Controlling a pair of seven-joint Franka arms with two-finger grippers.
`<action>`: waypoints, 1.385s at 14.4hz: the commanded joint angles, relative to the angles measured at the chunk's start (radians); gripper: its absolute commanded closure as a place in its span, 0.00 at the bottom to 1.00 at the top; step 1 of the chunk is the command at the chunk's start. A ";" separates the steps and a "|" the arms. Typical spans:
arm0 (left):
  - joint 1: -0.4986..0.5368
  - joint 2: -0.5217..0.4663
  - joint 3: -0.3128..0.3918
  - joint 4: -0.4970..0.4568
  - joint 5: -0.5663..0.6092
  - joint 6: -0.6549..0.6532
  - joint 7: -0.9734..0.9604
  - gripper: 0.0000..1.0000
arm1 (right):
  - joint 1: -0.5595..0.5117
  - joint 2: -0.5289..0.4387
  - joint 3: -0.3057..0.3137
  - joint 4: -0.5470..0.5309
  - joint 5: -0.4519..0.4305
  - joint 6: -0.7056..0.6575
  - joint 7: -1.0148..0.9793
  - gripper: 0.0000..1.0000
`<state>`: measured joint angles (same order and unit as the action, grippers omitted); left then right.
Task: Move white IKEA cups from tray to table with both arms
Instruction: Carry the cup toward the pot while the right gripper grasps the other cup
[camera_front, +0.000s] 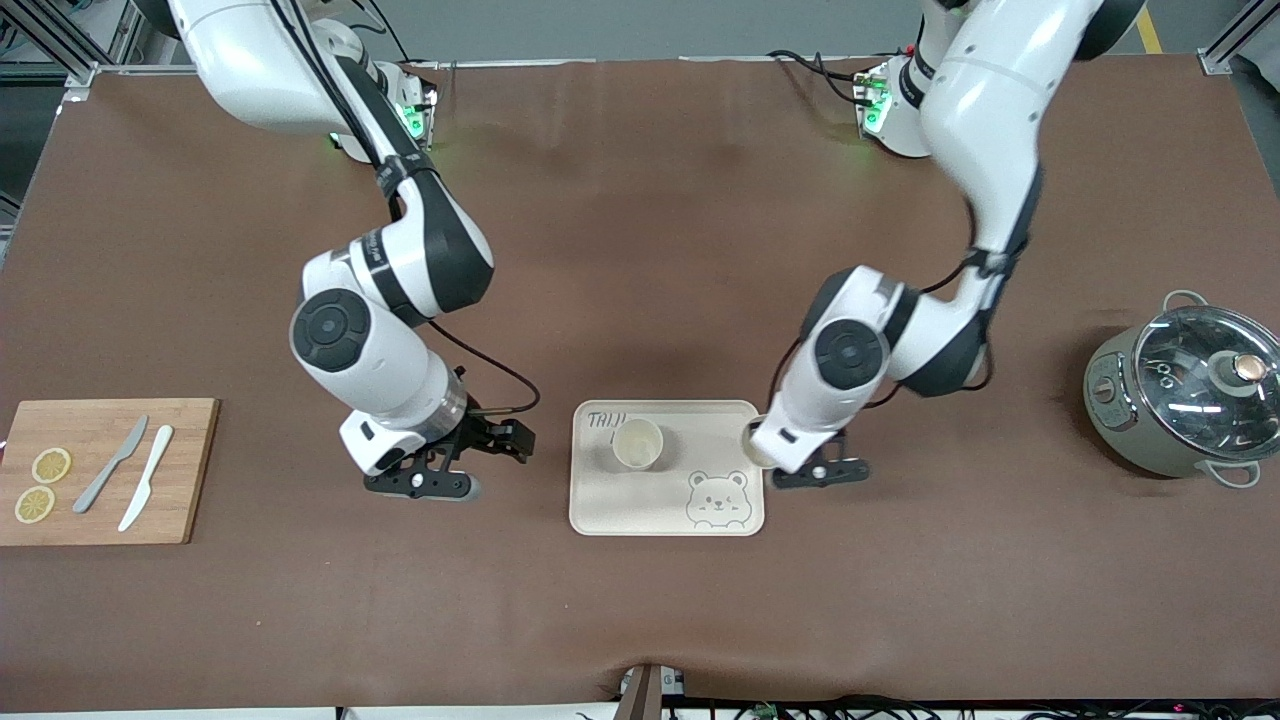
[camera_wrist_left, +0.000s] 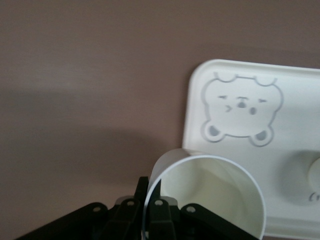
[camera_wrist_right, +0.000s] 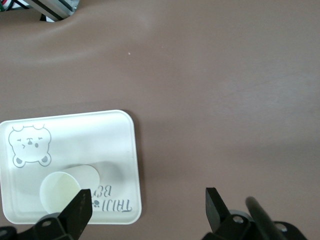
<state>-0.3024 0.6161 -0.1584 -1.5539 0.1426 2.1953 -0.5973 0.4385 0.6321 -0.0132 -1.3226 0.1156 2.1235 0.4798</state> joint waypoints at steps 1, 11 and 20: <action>0.087 -0.214 -0.032 -0.239 0.017 0.011 0.080 1.00 | 0.032 0.055 -0.010 0.049 0.015 0.024 0.046 0.00; 0.379 -0.486 -0.089 -0.583 -0.078 0.139 0.576 1.00 | 0.131 0.149 -0.013 0.082 0.007 0.030 0.074 0.00; 0.433 -0.418 -0.086 -0.746 -0.075 0.431 0.657 1.00 | 0.190 0.216 -0.013 0.083 0.006 0.098 0.108 0.00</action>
<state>0.0993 0.1900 -0.2302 -2.2928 0.0796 2.6000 0.0228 0.6188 0.8132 -0.0147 -1.2762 0.1156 2.2078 0.5675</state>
